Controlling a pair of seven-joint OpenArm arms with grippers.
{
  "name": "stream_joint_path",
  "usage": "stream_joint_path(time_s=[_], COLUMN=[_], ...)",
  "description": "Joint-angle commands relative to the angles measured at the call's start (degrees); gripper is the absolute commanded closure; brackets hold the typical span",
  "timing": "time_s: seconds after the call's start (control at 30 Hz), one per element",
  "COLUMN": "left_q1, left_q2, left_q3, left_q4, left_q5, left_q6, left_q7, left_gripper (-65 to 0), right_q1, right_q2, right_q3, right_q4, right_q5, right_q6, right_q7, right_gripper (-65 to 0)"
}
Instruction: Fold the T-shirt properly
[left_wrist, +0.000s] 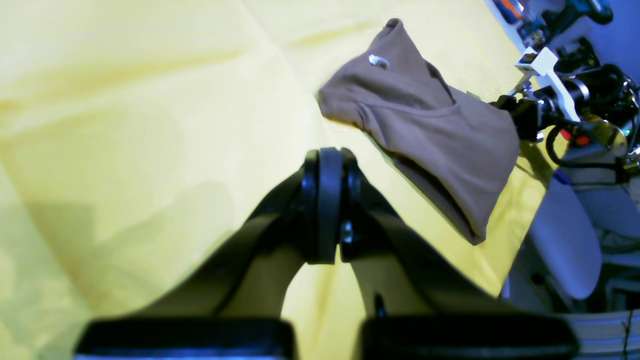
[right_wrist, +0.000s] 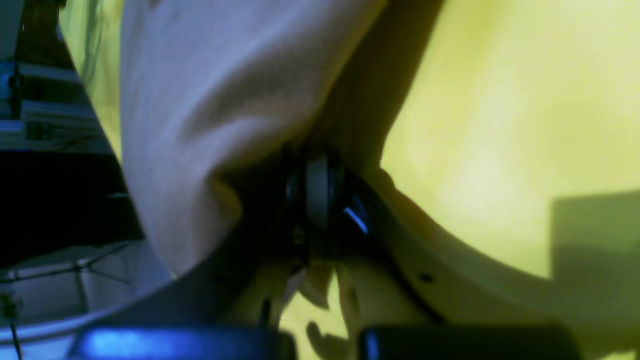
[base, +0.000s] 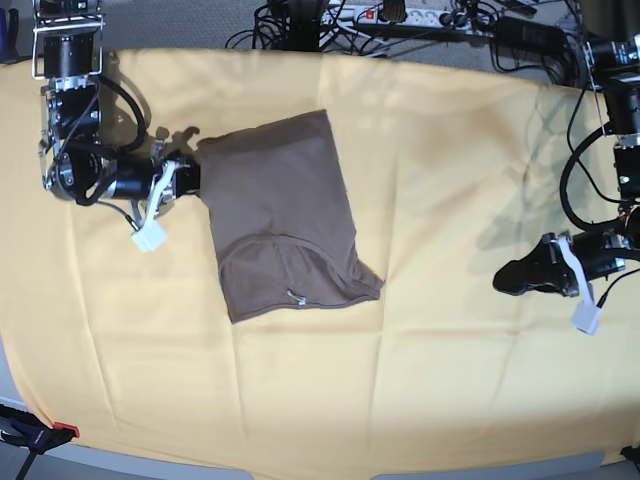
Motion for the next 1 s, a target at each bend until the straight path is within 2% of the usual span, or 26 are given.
stream_joint_path(time_s=[0.0,0.27,0.47,0.63,0.73,0.83,0.9,0.97], left_q1=[-1.20,-1.20,-1.18,-1.18,-0.81,0.68,1.73,2.99], left_q2=[-1.20,-1.20,-1.22,-1.22,-1.27,-1.25,-1.27,-1.36], left_q3=[0.02,0.74,0.74,0.74,0.72,0.72,0.72,0.57], left_q4=[0.83,0.81,0.81,0.81,0.83,0.83,0.92,1.46], left_q5=[-1.55,-1.36,-1.40,-1.64,-2.05,-4.84,-4.84,-4.84], left_q6=[-0.32,-0.32,-0.32,-0.32,-0.32,-0.32,-0.32,-0.32], left_q7=[-0.61,-0.63,-0.39,-0.17,0.04,1.90,4.15,4.74], left_gripper=[0.0,0.0,0.0,0.0,0.0,0.0,0.0,0.0], right_q1=[-0.68,-8.87,-8.98,-7.06,-7.19,-7.56,-8.35,-9.29], right_q2=[1.14,1.40,1.40,1.40,1.40,1.70,2.19,2.56], right_q3=[0.28,0.28,1.86,12.55,19.98,25.68,28.70,31.41], right_q4=[1.73,10.91,14.25,16.92,16.92,16.92,16.96,17.57], right_q5=[1.25,2.80,2.58,2.84,6.12,11.33,11.33,11.33], right_q6=[0.30,0.30,0.30,0.30,0.30,0.30,0.30,0.30], right_q7=[-0.79,-0.59,0.24,2.47,1.95,-3.98,-7.10,-7.30], right_gripper=[0.0,0.0,0.0,0.0,0.0,0.0,0.0,0.0])
